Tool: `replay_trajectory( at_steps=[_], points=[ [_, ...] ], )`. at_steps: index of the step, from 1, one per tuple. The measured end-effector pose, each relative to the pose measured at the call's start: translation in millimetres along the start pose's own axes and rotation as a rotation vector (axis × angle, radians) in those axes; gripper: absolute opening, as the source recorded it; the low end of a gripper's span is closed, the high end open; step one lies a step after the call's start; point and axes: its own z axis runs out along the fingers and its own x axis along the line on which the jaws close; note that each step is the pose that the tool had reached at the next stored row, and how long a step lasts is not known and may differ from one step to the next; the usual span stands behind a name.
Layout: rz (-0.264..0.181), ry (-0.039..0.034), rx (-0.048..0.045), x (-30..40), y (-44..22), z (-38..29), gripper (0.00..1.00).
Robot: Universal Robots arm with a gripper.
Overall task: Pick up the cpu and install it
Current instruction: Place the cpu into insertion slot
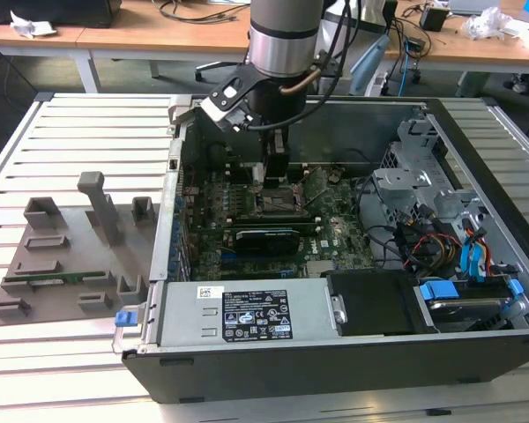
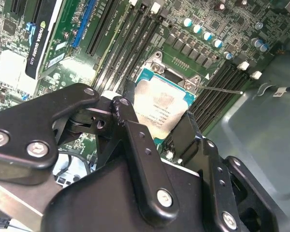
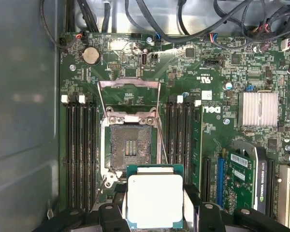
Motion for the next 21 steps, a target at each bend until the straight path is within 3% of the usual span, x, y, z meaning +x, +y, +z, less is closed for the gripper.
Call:
replay_trajectory(
  at_steps=[21],
  points=[
    [0.000,-0.0008,0.0001,0.1,1.9,9.7,0.55]
  ],
)
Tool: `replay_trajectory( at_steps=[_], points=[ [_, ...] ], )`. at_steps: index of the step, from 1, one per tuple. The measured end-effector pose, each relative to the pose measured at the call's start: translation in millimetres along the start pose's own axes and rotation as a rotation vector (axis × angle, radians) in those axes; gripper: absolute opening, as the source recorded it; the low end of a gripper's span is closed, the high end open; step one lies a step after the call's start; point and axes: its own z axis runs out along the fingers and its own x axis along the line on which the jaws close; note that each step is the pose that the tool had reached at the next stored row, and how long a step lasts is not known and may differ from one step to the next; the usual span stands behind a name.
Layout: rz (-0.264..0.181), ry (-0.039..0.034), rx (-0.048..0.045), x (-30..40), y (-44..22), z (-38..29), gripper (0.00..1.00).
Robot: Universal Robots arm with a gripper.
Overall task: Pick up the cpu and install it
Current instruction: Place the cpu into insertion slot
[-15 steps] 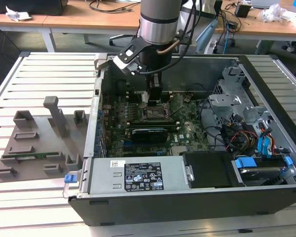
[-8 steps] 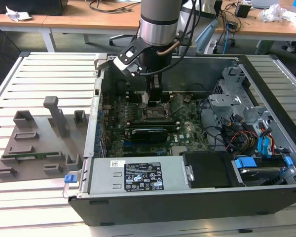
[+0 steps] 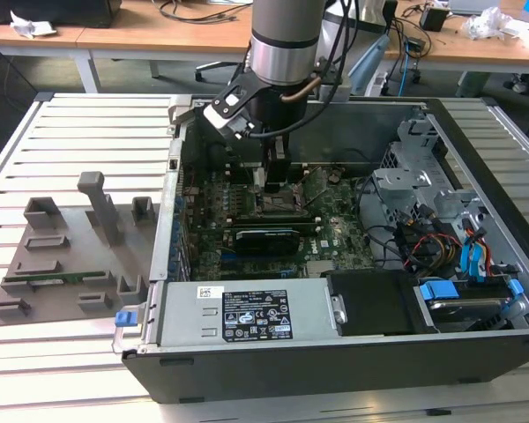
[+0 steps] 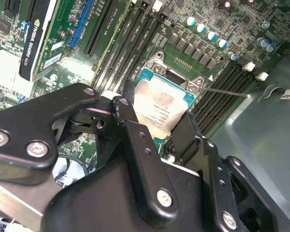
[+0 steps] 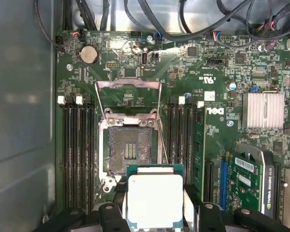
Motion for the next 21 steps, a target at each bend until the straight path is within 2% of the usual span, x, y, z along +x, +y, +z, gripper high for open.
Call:
replay_trajectory(
  at_steps=[7,9,12,17,21],
  points=[
    [-0.001,-0.0001,0.0001,0.5,0.5,3.8,0.55],
    [-0.004,0.0009,0.0000,2.0,0.6,4.6,0.55],
    [-0.011,0.0008,-0.0001,8.2,3.6,6.2,0.55],
    [-0.014,-0.0088,-0.0002,12.1,9.3,8.7,0.55],
    [-0.015,-0.0102,-0.0001,12.9,12.8,12.5,0.55]
  ],
)
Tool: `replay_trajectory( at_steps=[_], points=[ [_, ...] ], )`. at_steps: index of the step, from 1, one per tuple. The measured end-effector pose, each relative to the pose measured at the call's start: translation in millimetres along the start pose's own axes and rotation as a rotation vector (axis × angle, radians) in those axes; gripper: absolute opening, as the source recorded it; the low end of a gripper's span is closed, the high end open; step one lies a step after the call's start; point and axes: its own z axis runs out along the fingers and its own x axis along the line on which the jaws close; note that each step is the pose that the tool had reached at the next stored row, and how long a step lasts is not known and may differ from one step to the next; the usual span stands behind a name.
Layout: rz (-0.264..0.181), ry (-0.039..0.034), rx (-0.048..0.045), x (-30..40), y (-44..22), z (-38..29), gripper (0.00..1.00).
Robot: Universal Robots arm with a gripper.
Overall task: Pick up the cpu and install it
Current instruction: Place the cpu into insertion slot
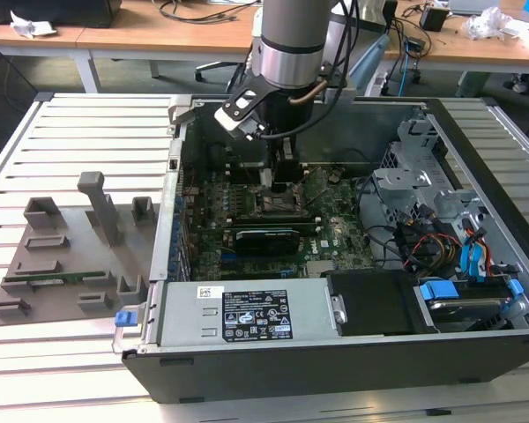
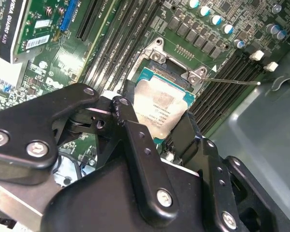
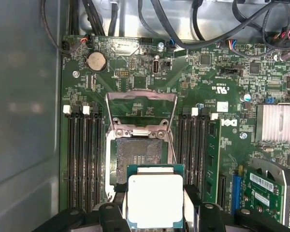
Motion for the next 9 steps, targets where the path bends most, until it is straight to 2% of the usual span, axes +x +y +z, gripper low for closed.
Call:
replay_trajectory(
  at_steps=[9],
  points=[
    [0.000,0.0001,0.0000,0.1,1.2,5.2,0.55]
  ],
)
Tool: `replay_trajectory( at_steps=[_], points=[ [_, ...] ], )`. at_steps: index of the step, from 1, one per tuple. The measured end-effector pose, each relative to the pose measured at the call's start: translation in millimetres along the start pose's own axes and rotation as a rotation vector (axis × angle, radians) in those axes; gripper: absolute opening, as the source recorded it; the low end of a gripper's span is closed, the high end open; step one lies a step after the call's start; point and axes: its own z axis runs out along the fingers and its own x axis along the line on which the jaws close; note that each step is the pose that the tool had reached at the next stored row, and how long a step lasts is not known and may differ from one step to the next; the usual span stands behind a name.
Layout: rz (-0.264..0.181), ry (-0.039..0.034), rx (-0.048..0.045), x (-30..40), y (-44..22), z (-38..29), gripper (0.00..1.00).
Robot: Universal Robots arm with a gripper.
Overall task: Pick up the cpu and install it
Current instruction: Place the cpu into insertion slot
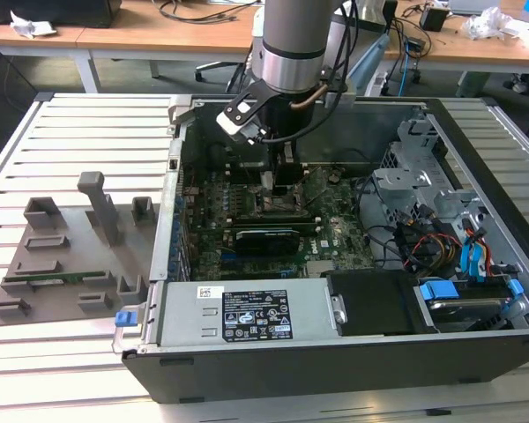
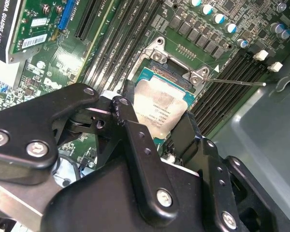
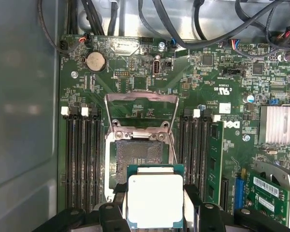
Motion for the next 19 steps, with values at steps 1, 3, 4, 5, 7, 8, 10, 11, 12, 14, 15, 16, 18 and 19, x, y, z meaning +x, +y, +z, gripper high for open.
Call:
replay_trajectory(
  at_steps=[1,3,4,5,7,8,10,11,12,14,15,16,18,19],
  points=[
    [0.000,-0.0001,0.0000,0.0,0.0,0.4,0.55],
    [0.000,0.0000,0.0000,0.0,0.1,1.4,0.55],
    [0.000,0.0000,0.0000,0.1,0.1,1.7,0.55],
    [0.000,0.0000,0.0000,0.1,0.1,2.0,0.55],
    [0.000,0.0000,0.0000,0.1,0.2,3.1,0.55],
    [0.000,0.0000,0.0000,0.1,0.2,3.4,0.55],
    [0.000,-0.0002,0.0000,0.1,0.4,5.0,0.55],
    [0.000,-0.0003,0.0001,0.1,0.4,5.5,0.55],
    [0.000,-0.0002,0.0000,0.2,0.5,6.5,0.55],
    [0.000,-0.0002,0.0000,0.2,0.5,7.7,0.55],
    [0.000,-0.0002,0.0000,0.2,0.6,8.4,0.55],
    [0.000,-0.0004,0.0001,0.2,0.6,8.9,0.55],
    [-0.001,-0.0003,0.0001,0.3,0.7,9.4,0.55],
    [-0.001,0.0000,-0.0001,0.5,0.7,10.1,0.55]
  ],
)
